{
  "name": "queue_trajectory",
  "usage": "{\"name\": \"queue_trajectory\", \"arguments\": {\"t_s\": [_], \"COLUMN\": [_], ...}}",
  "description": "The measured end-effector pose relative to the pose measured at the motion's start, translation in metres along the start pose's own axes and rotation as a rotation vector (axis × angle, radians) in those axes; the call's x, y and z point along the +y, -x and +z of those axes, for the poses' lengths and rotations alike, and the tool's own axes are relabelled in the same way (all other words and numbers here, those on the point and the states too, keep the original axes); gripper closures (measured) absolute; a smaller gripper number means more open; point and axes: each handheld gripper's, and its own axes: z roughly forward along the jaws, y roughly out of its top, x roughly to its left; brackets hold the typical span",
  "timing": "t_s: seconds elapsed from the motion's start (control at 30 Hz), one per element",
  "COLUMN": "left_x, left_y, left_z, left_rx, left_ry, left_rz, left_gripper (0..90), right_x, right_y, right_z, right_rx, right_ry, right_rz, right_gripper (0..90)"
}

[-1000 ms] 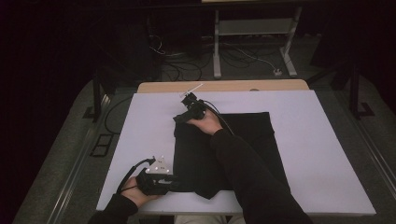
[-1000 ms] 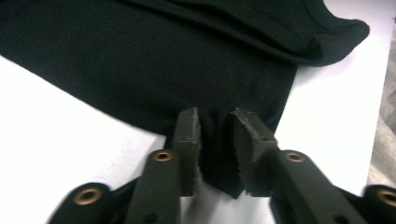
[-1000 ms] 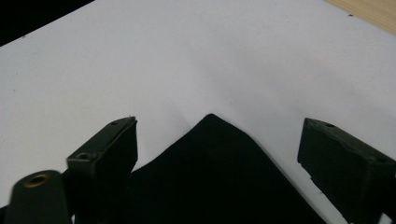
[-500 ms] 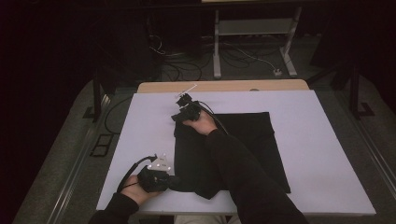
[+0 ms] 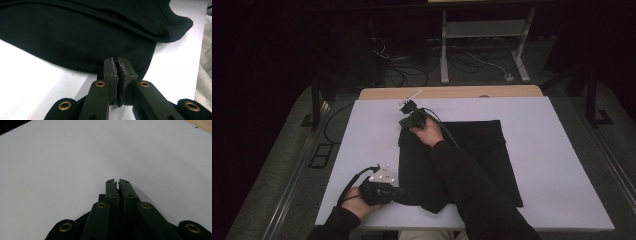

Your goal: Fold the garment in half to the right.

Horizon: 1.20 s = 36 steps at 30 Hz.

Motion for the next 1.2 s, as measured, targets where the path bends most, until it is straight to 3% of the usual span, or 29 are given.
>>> {"name": "queue_trajectory", "arguments": {"t_s": [0.17, 0.63, 1.2], "left_x": [0.001, 0.007, 0.020], "left_y": [0.001, 0.005, 0.011], "left_z": [-0.001, -0.005, -0.011], "left_rx": [0.004, 0.014, 0.028], "left_ry": [0.013, 0.056, 0.137], "left_rz": [-0.005, -0.004, -0.010], "left_gripper": [83.9, 83.9, 83.9], "right_x": [0.002, 0.000, -0.011], "right_y": [0.002, 0.002, 0.023], "right_z": [-0.009, -0.036, -0.069], "right_rx": [0.025, 0.031, 0.028], "right_ry": [0.011, 0.049, 0.100], "right_rz": [0.009, -0.002, 0.047], "right_gripper": [85.9, 86.0, 85.9]}}
